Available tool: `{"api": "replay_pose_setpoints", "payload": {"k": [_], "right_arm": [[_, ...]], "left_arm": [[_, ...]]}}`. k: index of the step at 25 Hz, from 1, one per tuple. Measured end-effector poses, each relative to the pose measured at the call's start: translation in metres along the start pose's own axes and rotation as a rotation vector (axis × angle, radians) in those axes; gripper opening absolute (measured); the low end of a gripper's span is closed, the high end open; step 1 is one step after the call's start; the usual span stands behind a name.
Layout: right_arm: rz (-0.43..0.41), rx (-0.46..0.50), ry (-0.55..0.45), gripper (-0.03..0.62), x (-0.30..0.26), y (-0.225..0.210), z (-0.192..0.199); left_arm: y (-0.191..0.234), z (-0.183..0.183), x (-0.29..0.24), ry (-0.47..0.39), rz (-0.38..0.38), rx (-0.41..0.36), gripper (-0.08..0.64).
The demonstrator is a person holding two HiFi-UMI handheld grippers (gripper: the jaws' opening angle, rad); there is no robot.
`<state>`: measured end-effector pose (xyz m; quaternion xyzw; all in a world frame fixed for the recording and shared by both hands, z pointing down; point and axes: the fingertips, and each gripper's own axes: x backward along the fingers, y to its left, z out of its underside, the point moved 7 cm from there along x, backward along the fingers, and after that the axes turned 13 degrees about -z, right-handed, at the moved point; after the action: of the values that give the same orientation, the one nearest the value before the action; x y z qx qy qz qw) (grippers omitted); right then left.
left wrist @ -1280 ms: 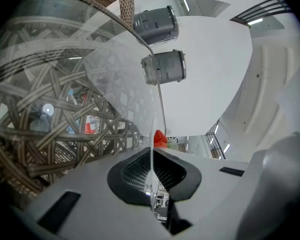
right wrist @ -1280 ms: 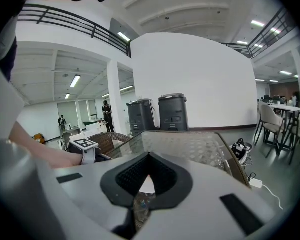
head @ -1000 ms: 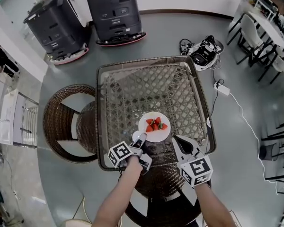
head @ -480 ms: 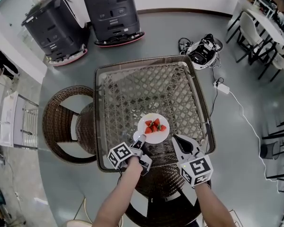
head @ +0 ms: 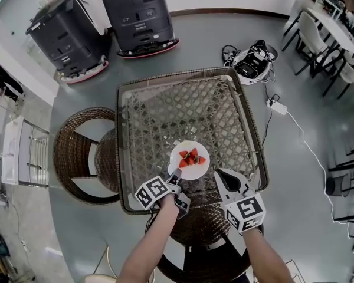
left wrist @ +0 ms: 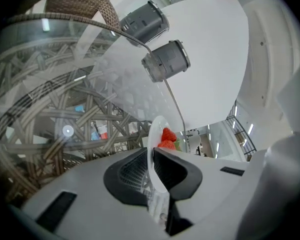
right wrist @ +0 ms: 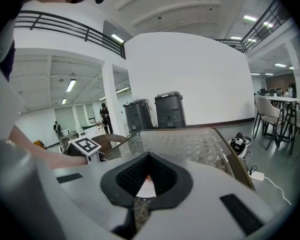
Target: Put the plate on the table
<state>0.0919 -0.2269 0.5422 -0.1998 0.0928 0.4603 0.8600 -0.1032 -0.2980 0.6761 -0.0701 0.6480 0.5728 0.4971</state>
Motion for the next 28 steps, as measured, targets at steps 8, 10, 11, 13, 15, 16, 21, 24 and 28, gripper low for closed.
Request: {"api": "replay_pose_setpoints", "payload": {"k": [8,10,11,13,15,16,21,24,28], "right_arm": [[-0.001,-0.021,-0.020,0.005,-0.001,-0.001,0.002],[-0.002,-0.026,-0.022,0.005,-0.002,0.000,0.002],[-0.002,-0.027,-0.022,0.005,-0.003,0.000,0.002],[-0.002,-0.030,-0.021,0.005,-0.003,0.000,0.000],[-0.002,-0.031,-0.022,0.005,-0.003,0.000,-0.001],[-0.002,-0.032,-0.023,0.005,-0.003,0.000,-0.002],[-0.002,-0.034,-0.027,0.005,-0.002,0.001,-0.001],[-0.002,-0.032,-0.032,0.005,-0.001,0.002,-0.003],[-0.001,-0.032,-0.034,0.005,0.001,0.003,-0.003]], "left_arm": [[-0.007,-0.002,0.001,-0.035,-0.173,-0.192,0.046],[-0.011,-0.003,0.001,-0.032,-0.204,-0.260,0.052],[-0.014,-0.003,0.001,-0.030,-0.221,-0.298,0.057],[-0.018,-0.003,0.000,-0.031,-0.252,-0.359,0.064],[-0.021,-0.002,0.000,-0.034,-0.273,-0.402,0.071],[-0.022,-0.001,0.000,-0.036,-0.281,-0.419,0.072],[-0.025,0.002,-0.002,-0.030,-0.311,-0.490,0.083],[-0.028,0.004,-0.002,-0.026,-0.323,-0.520,0.088],[-0.028,0.005,-0.002,-0.027,-0.313,-0.525,0.106]]}}
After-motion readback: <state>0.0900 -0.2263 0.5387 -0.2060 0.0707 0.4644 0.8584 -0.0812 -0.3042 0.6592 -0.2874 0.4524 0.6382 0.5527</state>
